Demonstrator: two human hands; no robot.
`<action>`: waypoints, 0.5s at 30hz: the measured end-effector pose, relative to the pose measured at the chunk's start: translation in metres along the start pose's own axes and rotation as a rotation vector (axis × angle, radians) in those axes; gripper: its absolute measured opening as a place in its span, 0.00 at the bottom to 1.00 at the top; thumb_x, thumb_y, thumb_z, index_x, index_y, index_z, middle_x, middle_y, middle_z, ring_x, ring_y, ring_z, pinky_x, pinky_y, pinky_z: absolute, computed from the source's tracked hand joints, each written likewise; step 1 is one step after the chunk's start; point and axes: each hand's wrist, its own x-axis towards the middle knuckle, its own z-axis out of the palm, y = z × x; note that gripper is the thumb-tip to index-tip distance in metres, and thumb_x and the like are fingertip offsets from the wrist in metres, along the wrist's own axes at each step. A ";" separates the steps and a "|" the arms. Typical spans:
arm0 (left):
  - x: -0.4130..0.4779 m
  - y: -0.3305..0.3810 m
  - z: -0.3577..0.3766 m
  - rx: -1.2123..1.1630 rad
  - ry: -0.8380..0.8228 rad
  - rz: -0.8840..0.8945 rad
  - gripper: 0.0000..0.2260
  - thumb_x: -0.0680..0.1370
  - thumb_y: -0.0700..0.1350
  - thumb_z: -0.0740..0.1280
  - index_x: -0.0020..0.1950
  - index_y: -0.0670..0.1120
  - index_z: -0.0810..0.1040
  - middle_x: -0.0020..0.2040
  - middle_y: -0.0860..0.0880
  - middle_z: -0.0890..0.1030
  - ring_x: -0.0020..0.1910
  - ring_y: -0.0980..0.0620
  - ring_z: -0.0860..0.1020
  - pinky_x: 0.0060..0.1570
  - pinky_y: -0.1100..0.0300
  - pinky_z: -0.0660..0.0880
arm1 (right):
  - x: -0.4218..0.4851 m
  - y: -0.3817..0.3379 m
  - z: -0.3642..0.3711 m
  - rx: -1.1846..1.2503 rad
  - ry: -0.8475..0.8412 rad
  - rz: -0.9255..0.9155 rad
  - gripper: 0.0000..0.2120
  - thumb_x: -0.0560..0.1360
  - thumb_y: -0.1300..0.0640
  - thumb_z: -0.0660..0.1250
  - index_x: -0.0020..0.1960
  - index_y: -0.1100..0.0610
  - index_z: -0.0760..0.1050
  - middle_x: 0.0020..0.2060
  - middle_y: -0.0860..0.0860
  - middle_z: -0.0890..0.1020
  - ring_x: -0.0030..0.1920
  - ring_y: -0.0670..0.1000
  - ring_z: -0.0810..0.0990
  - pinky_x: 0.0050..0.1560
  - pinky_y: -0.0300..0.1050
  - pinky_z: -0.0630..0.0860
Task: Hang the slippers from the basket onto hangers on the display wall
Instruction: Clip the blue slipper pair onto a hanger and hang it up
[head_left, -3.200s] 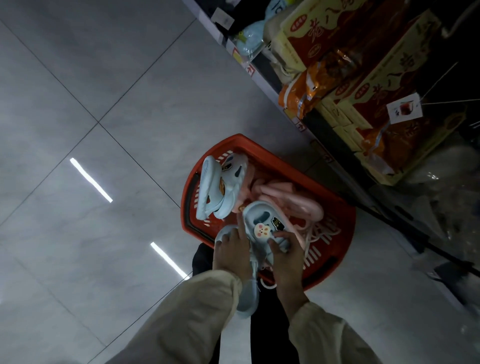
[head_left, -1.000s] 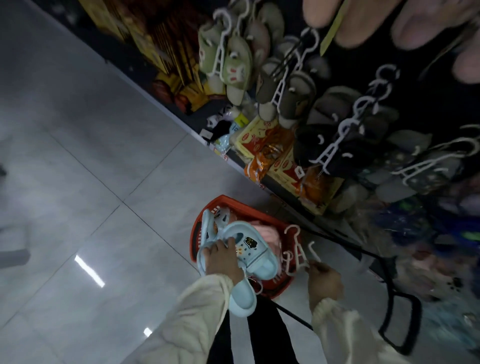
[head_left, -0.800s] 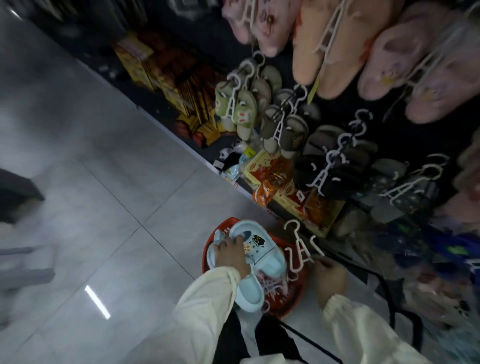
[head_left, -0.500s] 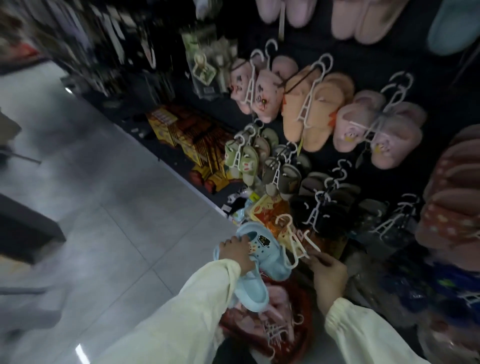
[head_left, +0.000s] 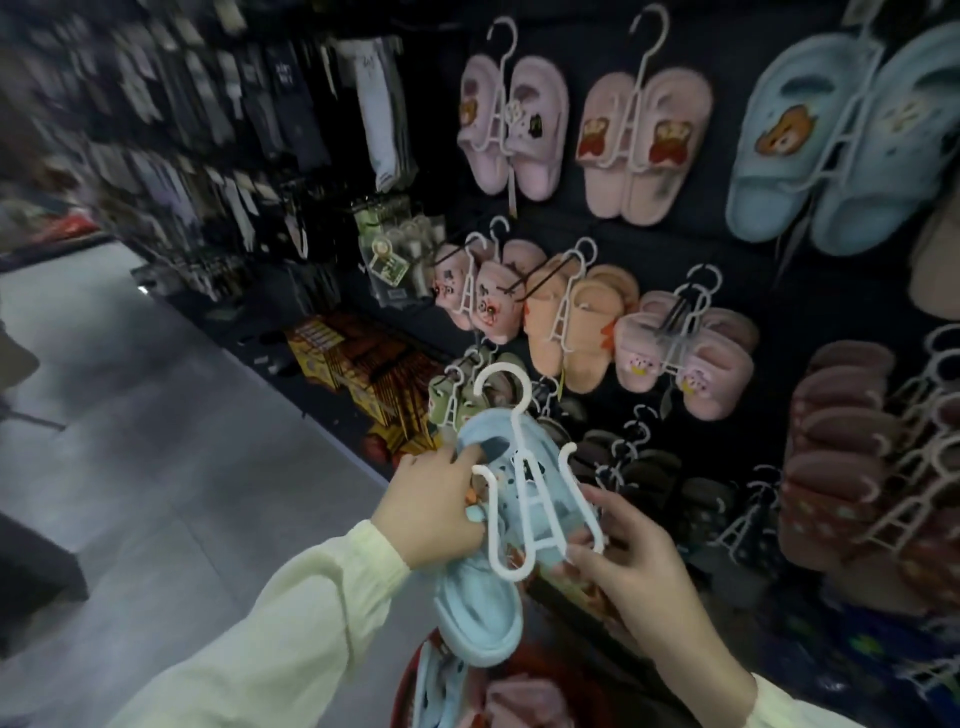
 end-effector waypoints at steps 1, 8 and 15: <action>-0.002 0.005 -0.009 0.002 0.030 0.019 0.25 0.71 0.59 0.63 0.65 0.53 0.66 0.47 0.53 0.68 0.48 0.47 0.74 0.47 0.53 0.62 | -0.003 -0.005 -0.001 -0.063 -0.034 -0.041 0.22 0.74 0.72 0.70 0.60 0.50 0.78 0.39 0.59 0.81 0.37 0.56 0.83 0.39 0.43 0.81; -0.009 0.030 -0.044 -0.041 0.130 0.120 0.19 0.71 0.60 0.65 0.60 0.57 0.69 0.48 0.57 0.72 0.47 0.52 0.73 0.52 0.54 0.67 | -0.019 -0.025 -0.007 -0.223 -0.042 -0.259 0.05 0.80 0.54 0.66 0.51 0.55 0.75 0.37 0.53 0.81 0.34 0.51 0.80 0.36 0.47 0.77; -0.017 0.048 -0.054 -0.113 0.089 0.232 0.14 0.72 0.61 0.65 0.52 0.62 0.64 0.47 0.58 0.72 0.46 0.56 0.73 0.52 0.56 0.67 | -0.038 -0.030 -0.008 -0.415 0.158 -0.433 0.15 0.79 0.40 0.54 0.47 0.49 0.73 0.36 0.48 0.79 0.36 0.49 0.77 0.38 0.40 0.69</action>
